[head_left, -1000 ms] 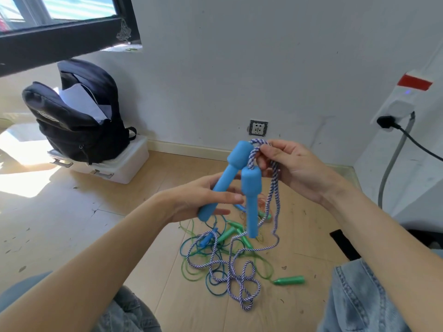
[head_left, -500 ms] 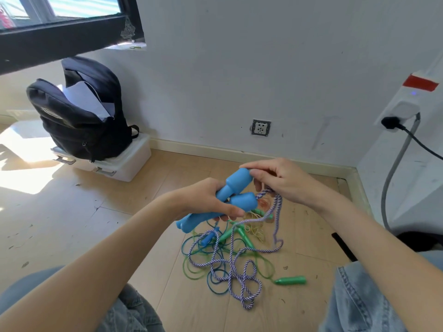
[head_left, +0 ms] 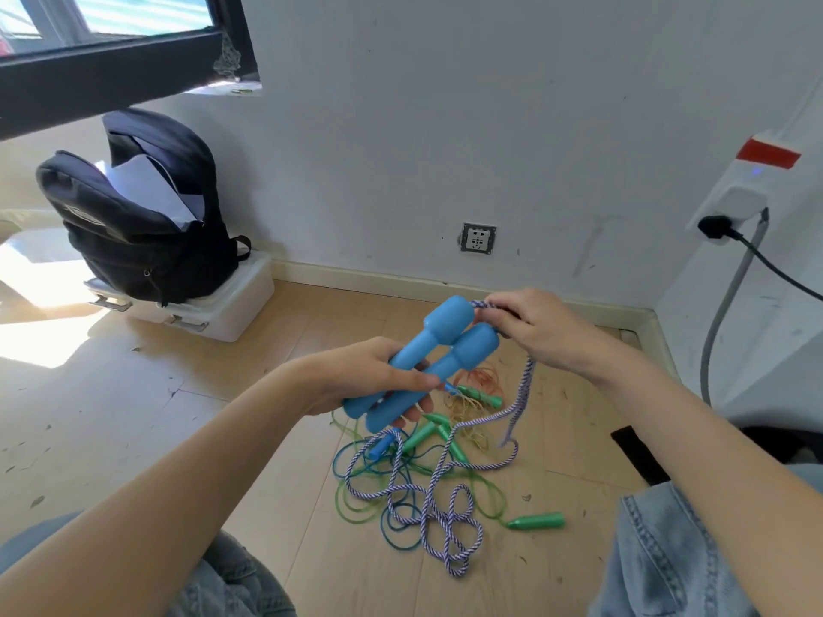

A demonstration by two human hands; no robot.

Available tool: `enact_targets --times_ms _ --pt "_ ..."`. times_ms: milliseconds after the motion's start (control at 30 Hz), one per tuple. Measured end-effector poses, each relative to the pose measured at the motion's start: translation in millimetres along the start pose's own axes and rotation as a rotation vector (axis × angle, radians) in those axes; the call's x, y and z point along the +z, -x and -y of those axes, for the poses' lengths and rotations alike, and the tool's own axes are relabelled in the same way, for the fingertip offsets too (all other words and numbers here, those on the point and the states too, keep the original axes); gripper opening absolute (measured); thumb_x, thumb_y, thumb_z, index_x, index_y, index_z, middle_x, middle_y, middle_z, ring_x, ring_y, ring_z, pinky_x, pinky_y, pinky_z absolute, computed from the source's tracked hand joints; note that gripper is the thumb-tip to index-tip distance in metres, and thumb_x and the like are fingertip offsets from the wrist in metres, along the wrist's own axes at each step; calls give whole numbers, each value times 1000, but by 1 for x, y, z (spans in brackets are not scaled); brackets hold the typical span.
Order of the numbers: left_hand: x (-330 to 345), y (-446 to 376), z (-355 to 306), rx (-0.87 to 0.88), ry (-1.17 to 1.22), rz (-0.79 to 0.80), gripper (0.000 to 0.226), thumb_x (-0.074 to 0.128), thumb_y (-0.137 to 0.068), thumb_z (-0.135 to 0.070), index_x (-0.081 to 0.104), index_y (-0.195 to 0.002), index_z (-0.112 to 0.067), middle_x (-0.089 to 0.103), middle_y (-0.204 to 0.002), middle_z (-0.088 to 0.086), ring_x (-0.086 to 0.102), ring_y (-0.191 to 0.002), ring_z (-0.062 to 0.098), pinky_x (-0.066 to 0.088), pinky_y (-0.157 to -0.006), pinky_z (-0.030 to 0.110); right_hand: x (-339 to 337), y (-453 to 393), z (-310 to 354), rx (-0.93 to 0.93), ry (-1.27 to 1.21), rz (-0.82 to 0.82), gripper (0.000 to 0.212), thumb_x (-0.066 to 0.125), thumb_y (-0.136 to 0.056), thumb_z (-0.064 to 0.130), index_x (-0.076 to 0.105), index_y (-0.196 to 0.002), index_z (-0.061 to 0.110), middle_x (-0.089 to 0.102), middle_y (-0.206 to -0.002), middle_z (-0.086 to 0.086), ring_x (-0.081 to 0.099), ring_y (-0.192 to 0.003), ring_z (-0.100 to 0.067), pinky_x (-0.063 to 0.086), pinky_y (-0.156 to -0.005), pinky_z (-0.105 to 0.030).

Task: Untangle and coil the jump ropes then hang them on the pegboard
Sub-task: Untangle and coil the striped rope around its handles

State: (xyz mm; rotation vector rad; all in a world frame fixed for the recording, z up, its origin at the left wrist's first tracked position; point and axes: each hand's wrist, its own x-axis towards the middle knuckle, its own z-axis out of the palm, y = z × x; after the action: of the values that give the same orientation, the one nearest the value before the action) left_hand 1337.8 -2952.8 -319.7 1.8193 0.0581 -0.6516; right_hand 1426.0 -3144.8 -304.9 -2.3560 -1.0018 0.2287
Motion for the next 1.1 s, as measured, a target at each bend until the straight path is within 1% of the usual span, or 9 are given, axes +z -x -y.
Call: enact_targets --times_ms 267,400,500,600,733,833,900,967,1100 --pt "-12 4 5 -35 81 -47 21 59 -89 -15 58 -110 -12 66 -79 -4 57 -61 5 49 -55 17 4 -1 -12 158 -57 26 31 39 -99 20 49 -74 5 41 -61 0 36 -59 -17 25 -55 -29" --pt "-2 -13 16 -131 -141 -225 9 54 -92 -12 56 -100 -12 59 -74 -2 48 -53 7 42 -45 15 27 3 -4 257 505 222 20 40 -97 15 55 -85 8 60 -86 -9 57 -78 -28 33 -56 -28" --pt "15 -28 28 -250 -339 -184 10 49 -90 -9 54 -98 -7 56 -71 4 45 -48 11 37 -38 17 61 13 18 12 856 341 23 43 -88 1 59 -104 7 61 -106 -10 60 -99 -30 35 -65 -32" --pt "27 -38 38 -369 -562 -36 18 45 -87 -7 55 -101 -3 56 -77 12 44 -49 18 37 -41 20 80 16 26 -197 920 474 21 45 -89 1 59 -104 6 60 -106 -11 58 -101 -30 36 -68 -33" --pt "27 -29 39 -434 -526 204 17 48 -91 -6 52 -107 -6 58 -77 7 46 -51 14 38 -40 19 73 19 32 -242 758 622 6 55 -85 5 51 -85 8 48 -77 -10 59 -84 -30 37 -61 -31" --pt "23 -15 32 -414 -467 405 10 51 -92 -8 53 -100 -14 56 -76 -1 48 -56 10 40 -43 16 63 22 35 -228 486 660 21 71 -78 21 63 -90 7 52 -73 -2 50 -70 -21 40 -61 -30" --pt "19 -6 24 -364 -446 520 11 51 -93 -8 53 -101 -15 55 -77 -3 48 -57 8 41 -46 15 50 22 34 -196 234 682 23 76 -73 26 66 -83 8 49 -63 6 47 -64 -11 39 -60 -27" --pt "14 0 15 -297 -440 566 14 51 -93 -8 54 -105 -15 56 -78 -4 49 -59 6 41 -50 16 34 21 33 -138 1 679 24 79 -70 23 65 -76 5 52 -61 3 45 -60 -7 35 -55 -23" --pt "12 13 -5 -130 -338 626 24 52 -92 -8 63 -85 -28 57 -78 -7 48 -62 7 42 -56 21 7 25 28 -21 -405 634 21 79 -69 9 61 -77 17 59 -64 8 53 -60 -5 41 -55 -16"
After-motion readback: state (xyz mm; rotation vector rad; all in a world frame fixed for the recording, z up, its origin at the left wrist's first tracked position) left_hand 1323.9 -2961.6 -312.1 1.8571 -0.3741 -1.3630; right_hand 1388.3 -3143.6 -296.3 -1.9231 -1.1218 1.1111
